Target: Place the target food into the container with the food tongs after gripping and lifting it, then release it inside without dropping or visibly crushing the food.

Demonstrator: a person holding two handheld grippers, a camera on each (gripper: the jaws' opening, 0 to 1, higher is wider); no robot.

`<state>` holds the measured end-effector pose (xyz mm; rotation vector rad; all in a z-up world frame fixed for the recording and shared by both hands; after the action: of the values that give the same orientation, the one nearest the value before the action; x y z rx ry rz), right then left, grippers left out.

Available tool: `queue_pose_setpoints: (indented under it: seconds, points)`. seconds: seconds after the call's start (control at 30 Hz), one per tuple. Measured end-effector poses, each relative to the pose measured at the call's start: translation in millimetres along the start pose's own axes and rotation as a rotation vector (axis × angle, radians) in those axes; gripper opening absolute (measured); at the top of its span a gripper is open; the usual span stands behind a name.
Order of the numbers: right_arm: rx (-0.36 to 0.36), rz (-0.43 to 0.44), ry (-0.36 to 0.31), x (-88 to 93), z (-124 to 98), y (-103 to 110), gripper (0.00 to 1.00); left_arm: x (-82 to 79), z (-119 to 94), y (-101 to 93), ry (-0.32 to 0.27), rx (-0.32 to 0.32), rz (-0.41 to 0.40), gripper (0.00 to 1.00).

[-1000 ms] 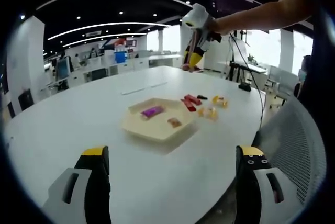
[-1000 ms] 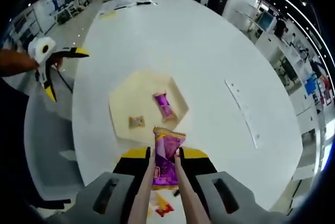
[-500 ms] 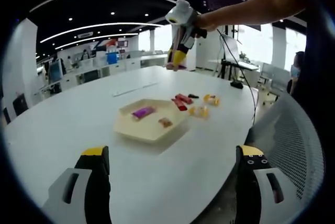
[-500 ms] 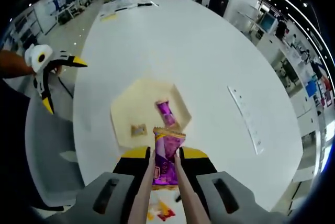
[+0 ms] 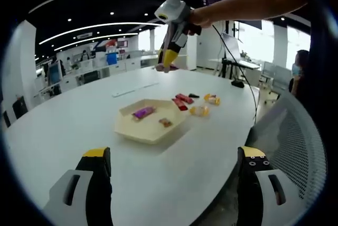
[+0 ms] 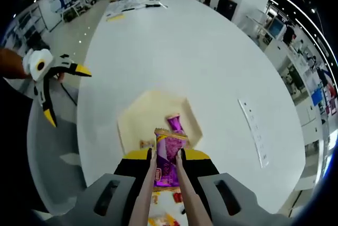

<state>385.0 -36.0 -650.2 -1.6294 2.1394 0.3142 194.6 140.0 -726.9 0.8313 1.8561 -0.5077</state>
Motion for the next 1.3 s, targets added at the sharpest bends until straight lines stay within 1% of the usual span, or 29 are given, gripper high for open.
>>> queue_pose_setpoints:
  seconds: [0.2,0.53,0.77,1.03,1.3]
  points:
    - [-0.012,-0.022,0.002,-13.2,8.0,3.8,0.21,0.8,-0.5,-0.3,0.004,0.005,-0.011,0.99]
    - [-0.029,-0.051,0.0,-32.7,19.1,3.3,0.21,0.9,-1.0,2.5,0.003,0.002,-0.025,1.0]
    - [-0.042,-0.068,0.003,-38.8,27.1,6.0,0.21,-0.2,-1.4,5.1,-0.007,-0.005,-0.043,1.0]
    - [-0.052,-0.077,0.0,-45.2,34.6,6.9,0.21,2.1,-0.9,7.1,0.007,-0.015,-0.044,1.0]
    - [-0.057,-0.082,-0.003,-47.9,39.5,6.6,0.22,0.0,-2.1,9.6,-0.009,-0.029,-0.04,1.0]
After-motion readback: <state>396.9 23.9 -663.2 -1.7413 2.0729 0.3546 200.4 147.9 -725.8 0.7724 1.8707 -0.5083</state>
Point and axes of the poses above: the point that each gripper's makers call its tool centre point, and the gripper's own axes: z roughly forward along the fingers, y roughly to its left, x roughly out of its underside, the point moved 4 cm from there along -z, roughly backward along the fingers, and after that the axes turned 1 degree about -x, right-handed, at the moved point
